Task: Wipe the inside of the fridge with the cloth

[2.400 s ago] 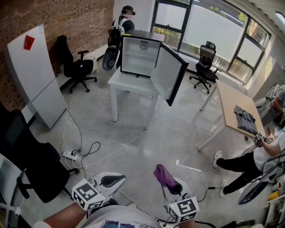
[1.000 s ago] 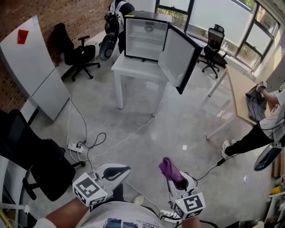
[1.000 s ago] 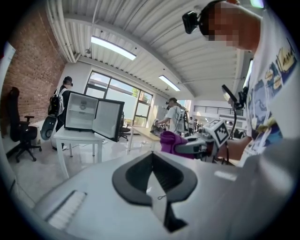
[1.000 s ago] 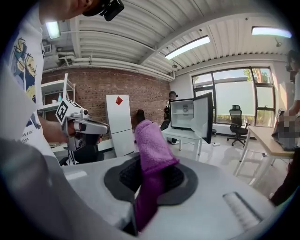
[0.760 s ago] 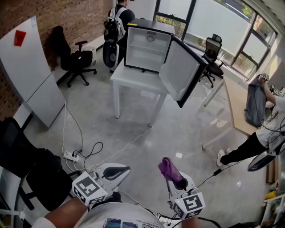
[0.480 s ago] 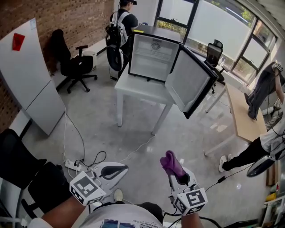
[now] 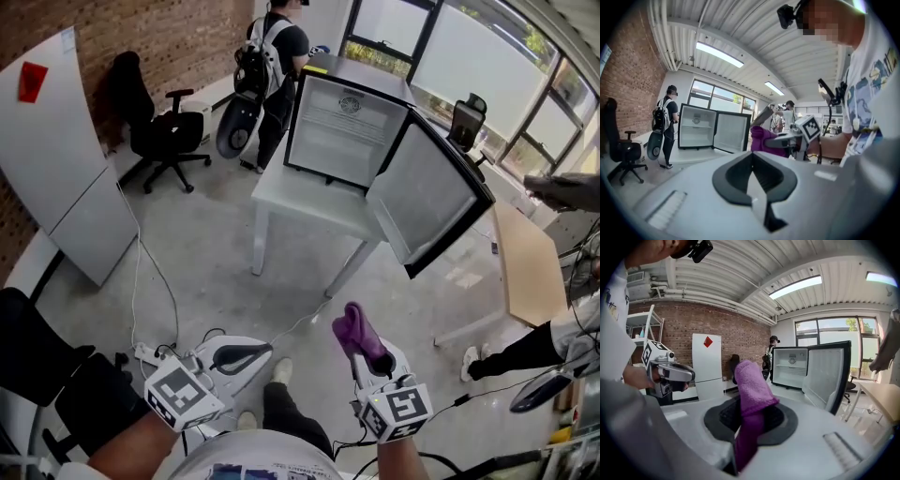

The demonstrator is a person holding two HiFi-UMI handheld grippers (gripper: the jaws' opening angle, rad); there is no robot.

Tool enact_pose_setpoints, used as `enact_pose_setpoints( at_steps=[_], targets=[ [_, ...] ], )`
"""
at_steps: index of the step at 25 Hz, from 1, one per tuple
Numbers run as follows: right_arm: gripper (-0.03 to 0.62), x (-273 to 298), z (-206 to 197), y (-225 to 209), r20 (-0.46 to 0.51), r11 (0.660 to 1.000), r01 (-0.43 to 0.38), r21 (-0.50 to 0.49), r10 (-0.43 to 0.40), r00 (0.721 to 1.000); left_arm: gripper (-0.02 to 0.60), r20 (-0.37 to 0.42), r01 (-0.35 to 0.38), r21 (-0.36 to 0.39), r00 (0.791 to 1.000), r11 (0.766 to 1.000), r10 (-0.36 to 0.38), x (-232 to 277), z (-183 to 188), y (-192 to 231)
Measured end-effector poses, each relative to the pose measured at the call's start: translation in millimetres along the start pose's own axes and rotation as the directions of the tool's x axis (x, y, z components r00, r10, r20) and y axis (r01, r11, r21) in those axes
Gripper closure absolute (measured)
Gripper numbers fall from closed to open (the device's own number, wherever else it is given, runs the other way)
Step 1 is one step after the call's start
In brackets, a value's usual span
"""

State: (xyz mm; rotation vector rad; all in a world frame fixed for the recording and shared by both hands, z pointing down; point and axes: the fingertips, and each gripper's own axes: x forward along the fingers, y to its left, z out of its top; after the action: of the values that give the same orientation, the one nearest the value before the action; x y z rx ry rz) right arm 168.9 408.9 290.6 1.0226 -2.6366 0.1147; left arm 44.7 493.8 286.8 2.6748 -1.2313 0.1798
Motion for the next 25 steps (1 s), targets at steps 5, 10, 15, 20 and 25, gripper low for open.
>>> enact_pose_setpoints(
  at_steps=[5, 10, 15, 20, 25],
  targets=[
    [0.539, 61.9, 6.7, -47.3, 0.007, 1.000, -0.007, 0.021, 0.007, 1.000, 0.577, -0.012, -0.017, 0.005, 1.000, 1.000, 0.017, 46.4, 8.3, 53.6],
    [0.539, 121.3, 36.6, -109.1, 0.042, 0.999, 0.022, 0.040, -0.023, 0.999, 0.577, -0.038, -0.015, 0.019, 0.999, 1.000, 0.015, 96.1, 34.0, 108.9],
    [0.539, 163.6, 58.3, -163.5, 0.041, 0.998, 0.043, 0.042, -0.045, 0.998, 0.577, -0.031, -0.022, 0.005, 0.999, 1.000, 0.022, 144.0, 59.1, 149.1],
    [0.539, 195.9, 70.2, -205.1, 0.011, 0.996, 0.061, 0.062, -0.062, 0.998, 0.577, -0.050, -0.012, -0.001, 0.999, 1.000, 0.012, 173.6, 83.9, 172.3],
    [0.539, 259.2, 78.5, -208.1, 0.033, 0.997, 0.063, 0.051, -0.065, 0.997, 0.577, -0.034, -0.003, -0.003, 0.999, 1.000, 0.002, 177.3, 70.4, 232.4]
  ],
)
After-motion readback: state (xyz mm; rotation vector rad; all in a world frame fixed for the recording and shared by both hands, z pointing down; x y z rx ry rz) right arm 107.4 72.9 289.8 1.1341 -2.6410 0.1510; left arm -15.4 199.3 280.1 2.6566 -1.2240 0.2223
